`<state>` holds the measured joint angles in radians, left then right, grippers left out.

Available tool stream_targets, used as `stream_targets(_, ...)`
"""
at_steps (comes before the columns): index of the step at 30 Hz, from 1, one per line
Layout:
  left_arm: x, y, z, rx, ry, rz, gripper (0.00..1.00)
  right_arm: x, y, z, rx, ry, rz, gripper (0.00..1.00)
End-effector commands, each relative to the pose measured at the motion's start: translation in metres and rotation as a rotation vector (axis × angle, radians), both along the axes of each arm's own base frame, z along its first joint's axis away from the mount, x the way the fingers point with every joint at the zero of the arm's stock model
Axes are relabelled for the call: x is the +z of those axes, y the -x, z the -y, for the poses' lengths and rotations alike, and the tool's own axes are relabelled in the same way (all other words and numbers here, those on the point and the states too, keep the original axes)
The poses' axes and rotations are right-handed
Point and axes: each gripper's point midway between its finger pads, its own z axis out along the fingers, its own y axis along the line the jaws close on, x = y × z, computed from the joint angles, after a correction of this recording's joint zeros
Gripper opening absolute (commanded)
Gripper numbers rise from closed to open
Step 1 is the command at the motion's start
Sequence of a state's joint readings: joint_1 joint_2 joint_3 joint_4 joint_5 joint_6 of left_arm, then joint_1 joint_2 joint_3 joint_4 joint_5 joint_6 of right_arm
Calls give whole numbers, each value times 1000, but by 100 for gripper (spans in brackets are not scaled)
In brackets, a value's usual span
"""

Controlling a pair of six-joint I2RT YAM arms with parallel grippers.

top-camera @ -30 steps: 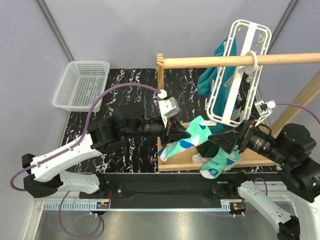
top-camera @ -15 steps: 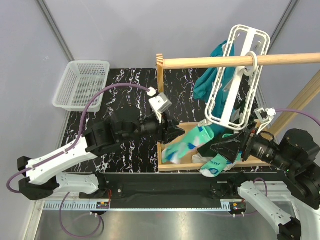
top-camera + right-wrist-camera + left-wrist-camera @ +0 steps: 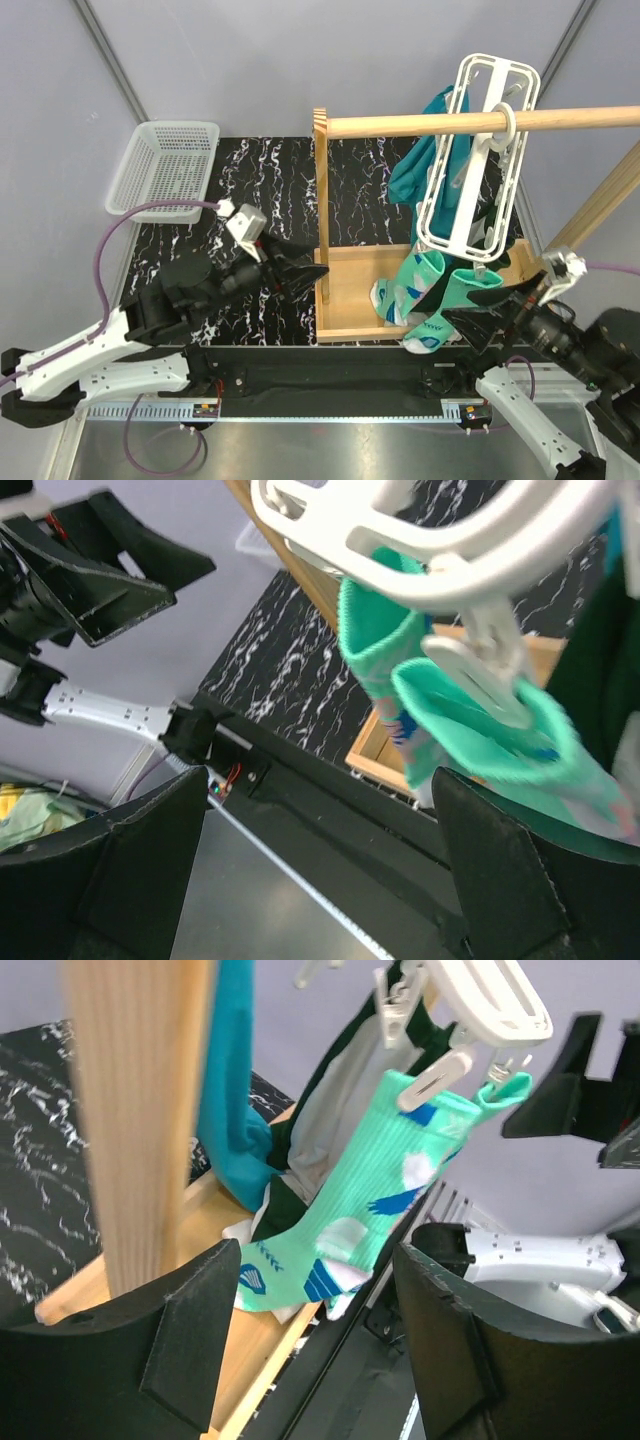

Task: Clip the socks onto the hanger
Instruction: Reset both arms

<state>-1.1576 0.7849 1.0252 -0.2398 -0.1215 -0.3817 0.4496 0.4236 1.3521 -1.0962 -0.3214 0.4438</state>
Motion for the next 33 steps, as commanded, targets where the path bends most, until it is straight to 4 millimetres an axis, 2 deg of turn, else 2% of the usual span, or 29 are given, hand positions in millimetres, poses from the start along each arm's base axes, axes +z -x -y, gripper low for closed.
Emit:
stream_targets(1, 13, -5, -25, 102, 183, -34, 68, 12, 0, 23, -125, -51, 132, 100)
stream_targets(2, -3, -4, -33, 113, 195, -57, 69, 12, -1, 29, -158, -60, 151, 100)
stream_targets(3, -6, -2, -37, 115, 209, -63, 70, 12, 6, 35, -179, -83, 184, 100)
stream_targets(4, -12, -2, -41, 124, 224, -70, 71, 6, 1, 37, -197, -86, 190, 100)
stream_targets(5, -31, -1, -41, 126, 215, -98, 72, 0, 0, 39, -213, -88, 195, 100)
stream_targets(6, -30, 3, -51, 122, 252, -93, 73, -13, 0, 40, -221, -89, 201, 100)
stream_targets(7, -33, 5, -52, 116, 278, -102, 74, -16, -2, 41, -225, -97, 211, 100)
stream_targets(8, -51, 5, -54, 122, 266, -115, 75, -23, -3, 39, -223, -102, 216, 100)
stream_targets(9, -49, 9, -62, 120, 306, -109, 76, -42, -6, 36, -212, -104, 207, 100)
stream_targets(11, -56, 11, -69, 123, 347, -123, 78, -55, -11, 24, -163, -91, 171, 100)
stream_targets(12, -62, 14, -75, 119, 379, -118, 78, -71, -17, 14, -137, -99, 114, 100)
stream_targets(13, -63, 16, -76, 107, 406, -117, 80, -59, -17, 7, -102, -146, 160, 100)
stream_targets(14, -66, 17, -78, 104, 423, -117, 80, -56, -14, 0, -62, -163, 164, 100)
stream_targets(15, -77, 17, -77, 105, 422, -124, 81, -55, -17, 0, -68, -178, 165, 100)
stream_targets(18, -77, 20, -84, 94, 480, -117, 82, -39, -16, 0, -65, -214, 220, 100)
stream_targets(19, -82, 22, -81, 76, 485, -114, 82, -29, -15, -3, -44, -240, 255, 100)
stream_targets(20, -84, 24, -81, 65, 497, -115, 82, -28, -11, -10, 4, -252, 262, 100)
stream_targets(21, -79, 27, -84, 51, 531, -107, 82, -33, -14, -16, 26, -264, 238, 100)
stream_targets(23, -86, 29, -83, 35, 551, -115, 83, -30, -14, -26, 83, -300, 255, 100)
stream_targets(24, -84, 30, -83, 25, 572, -110, 83, -41, -20, -33, 101, -312, 217, 100)
stream_targets(26, -88, 34, -81, 0, 592, -113, 84, -42, -22, -42, 149, -344, 225, 100)
stream_targets(27, -87, 35, -81, -9, 607, -109, 84, -54, -28, -47, 156, -338, 201, 100)
stream_targets(29, -92, 39, -78, -36, 611, -110, 84, -57, -31, -51, 176, -350, 215, 100)
stream_targets(30, -89, 41, -79, -52, 632, -102, 84, -67, -37, -55, 179, -355, 187, 100)
stream_targets(31, -89, 45, -78, -73, 640, -100, 84, -63, -37, -57, 197, -373, 216, 100)
stream_targets(32, -96, 45, -75, -80, 634, -104, 84, -76, -43, -62, 200, -383, 180, 100)
stream_targets(33, -90, 49, -77, -103, 663, -93, 84, -71, -44, -63, 215, -405, 214, 100)
